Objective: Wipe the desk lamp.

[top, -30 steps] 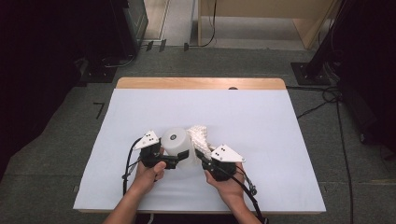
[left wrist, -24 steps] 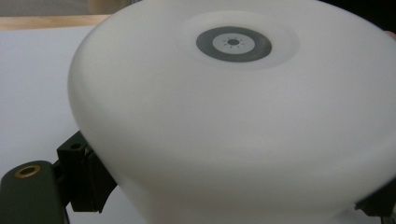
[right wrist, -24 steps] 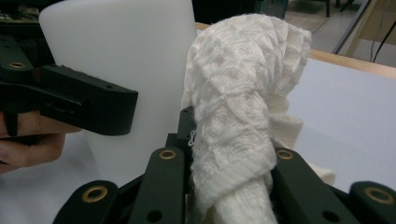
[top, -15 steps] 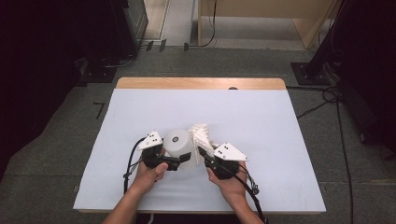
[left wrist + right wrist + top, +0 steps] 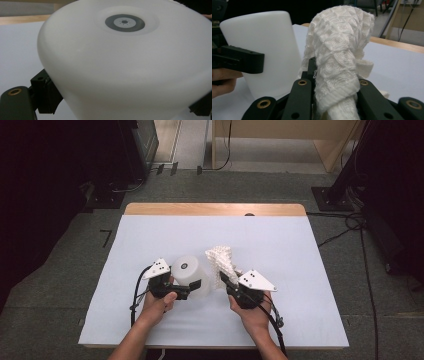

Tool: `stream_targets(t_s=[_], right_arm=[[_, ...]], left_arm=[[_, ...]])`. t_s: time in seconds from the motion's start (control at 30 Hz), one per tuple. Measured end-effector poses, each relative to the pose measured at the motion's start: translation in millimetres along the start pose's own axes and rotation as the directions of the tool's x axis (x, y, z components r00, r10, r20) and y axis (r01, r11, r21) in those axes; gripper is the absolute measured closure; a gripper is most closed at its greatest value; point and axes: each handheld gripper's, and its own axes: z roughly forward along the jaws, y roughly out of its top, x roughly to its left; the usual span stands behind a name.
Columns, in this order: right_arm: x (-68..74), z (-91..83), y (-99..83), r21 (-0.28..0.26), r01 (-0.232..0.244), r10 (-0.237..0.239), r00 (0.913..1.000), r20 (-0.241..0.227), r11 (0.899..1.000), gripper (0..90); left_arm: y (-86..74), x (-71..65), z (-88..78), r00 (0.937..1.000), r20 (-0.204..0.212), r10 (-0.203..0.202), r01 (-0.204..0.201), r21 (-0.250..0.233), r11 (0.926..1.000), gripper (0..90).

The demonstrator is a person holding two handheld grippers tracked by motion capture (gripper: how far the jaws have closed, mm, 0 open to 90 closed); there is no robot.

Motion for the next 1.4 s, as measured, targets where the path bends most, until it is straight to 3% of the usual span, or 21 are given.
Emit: stream_targets(t_s=[0.17,0.27,0.57,0.67,0.9,1.0,1.13,1.3,1.4], right_arm=[[14.4,9.3,-6.3,0.03,0.039,-0.038,0.9984,-0.042,0.999,76.2],[19.7,10.9,-7.1,0.037,0.069,-0.068,0.9974,-0.024,0.997,76.2],[15.5,-2.2,5.3,-0.035,0.08,-0.08,0.9967,-0.01,0.996,76.1],[16.6,-2.1,4.0,-0.033,0.078,-0.079,0.9968,-0.013,0.996,76.0],[19.7,13.5,-12.3,0.047,0.066,-0.065,0.9972,-0.038,0.997,76.0],[22.5,17.6,-16.5,0.067,0.061,-0.058,0.9972,-0.048,0.996,76.0],[21.3,15.2,-13.4,0.055,0.059,-0.057,0.9976,-0.04,0.997,76.0],[18.4,5.7,-3.1,0.011,0.052,-0.052,0.9981,-0.034,0.999,75.9],[15.4,1.4,0.8,-0.013,0.053,-0.054,0.9981,-0.03,0.998,75.7]], left_arm=[[-1.7,-4.0,4.7,0.9998,0.017,0.012,-0.013,0.026,0.9996,8.7],[-3.2,-7.4,8.6,0.9994,0.022,0.027,-0.028,0.05,0.9984,8.7],[-6.1,-20.6,20.0,0.9959,0.019,0.088,-0.09,0.111,0.9897,8.7],[-4.2,-19.4,17.1,0.9959,0.008,0.09,-0.09,0.096,0.9913,8.7],[3.9,-5.8,-1.1,0.9993,-0.019,0.031,-0.031,-0.006,0.9995,8.7],[3.7,-2.6,-2.1,0.9997,-0.018,0.018,-0.018,0.001,0.9998,8.7],[1.8,-6.7,3.8,0.999,-0.01,0.044,-0.044,0.036,0.9984,8.7],[-2.6,-15.5,14.5,0.9947,-0.02,0.101,-0.099,0.094,0.9906,8.7],[-3.1,-18.8,16.1,0.9905,-0.061,0.124,-0.118,0.086,0.9892,8.7]])
